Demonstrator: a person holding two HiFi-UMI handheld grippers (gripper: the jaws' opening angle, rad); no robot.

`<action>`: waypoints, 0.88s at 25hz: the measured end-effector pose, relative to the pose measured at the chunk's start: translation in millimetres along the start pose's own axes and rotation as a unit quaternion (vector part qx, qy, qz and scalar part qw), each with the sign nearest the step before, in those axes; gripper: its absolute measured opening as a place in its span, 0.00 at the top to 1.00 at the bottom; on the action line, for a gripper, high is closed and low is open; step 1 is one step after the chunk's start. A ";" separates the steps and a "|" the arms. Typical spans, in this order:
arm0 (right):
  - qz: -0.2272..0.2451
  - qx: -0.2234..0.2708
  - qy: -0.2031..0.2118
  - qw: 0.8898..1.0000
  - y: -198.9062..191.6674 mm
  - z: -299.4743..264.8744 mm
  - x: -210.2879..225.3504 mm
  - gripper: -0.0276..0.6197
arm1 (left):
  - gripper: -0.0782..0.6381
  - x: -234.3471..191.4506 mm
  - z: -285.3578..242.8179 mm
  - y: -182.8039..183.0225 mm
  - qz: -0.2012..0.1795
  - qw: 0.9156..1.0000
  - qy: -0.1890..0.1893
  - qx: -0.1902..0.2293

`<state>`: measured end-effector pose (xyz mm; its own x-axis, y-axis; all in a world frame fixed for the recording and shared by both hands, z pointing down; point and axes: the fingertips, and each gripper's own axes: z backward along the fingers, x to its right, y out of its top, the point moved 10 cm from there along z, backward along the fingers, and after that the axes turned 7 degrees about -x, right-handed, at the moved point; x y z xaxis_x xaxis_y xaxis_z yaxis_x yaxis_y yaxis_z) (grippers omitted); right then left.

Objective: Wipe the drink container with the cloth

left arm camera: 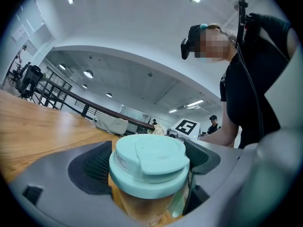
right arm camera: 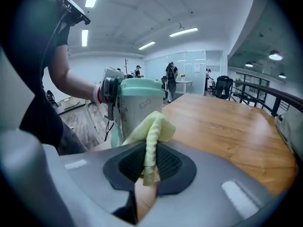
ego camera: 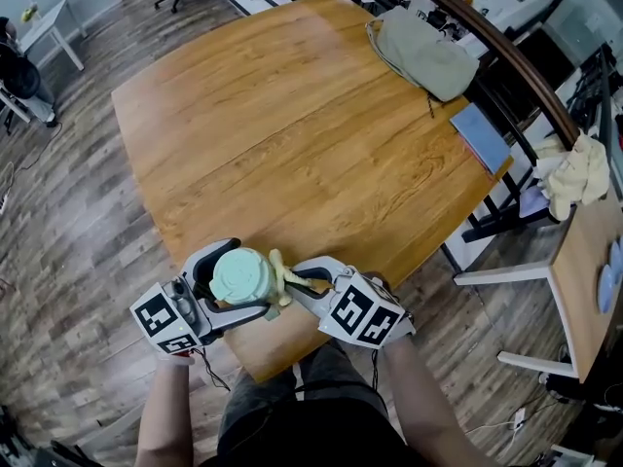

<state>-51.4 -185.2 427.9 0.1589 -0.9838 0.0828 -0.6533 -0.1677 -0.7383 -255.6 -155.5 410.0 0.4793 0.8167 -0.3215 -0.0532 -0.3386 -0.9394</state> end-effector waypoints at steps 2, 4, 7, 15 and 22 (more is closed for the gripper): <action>-0.011 -0.008 -0.001 1.000 -5.5 -5.7 -0.7 0.89 | 0.23 -2.7 3.3 -0.8 0.006 1.000 -0.002 0.001; -0.022 -0.015 -0.004 1.000 -10.4 -10.8 -0.7 0.89 | 0.23 -6.0 6.6 -1.5 0.012 1.000 -0.004 0.004; -0.036 -0.030 -0.011 0.999 -17.9 -18.0 -1.9 0.89 | 0.23 -9.3 11.4 -2.2 0.017 1.000 -0.009 0.006; -0.080 -0.073 -0.031 0.994 -38.1 -30.7 -7.1 0.89 | 0.23 -16.1 14.4 -2.4 0.019 0.999 -0.033 0.004; -0.108 -0.118 -0.043 0.986 -47.1 -35.5 -24.1 0.89 | 0.23 -18.7 13.4 -0.1 0.012 0.998 -0.057 -0.004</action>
<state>-50.7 -155.9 484.5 0.3686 -0.9163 0.1565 -0.7498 -0.3926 -0.5326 -276.3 -164.5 414.5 0.3751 0.8557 -0.3565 -0.0565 -0.3628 -0.9302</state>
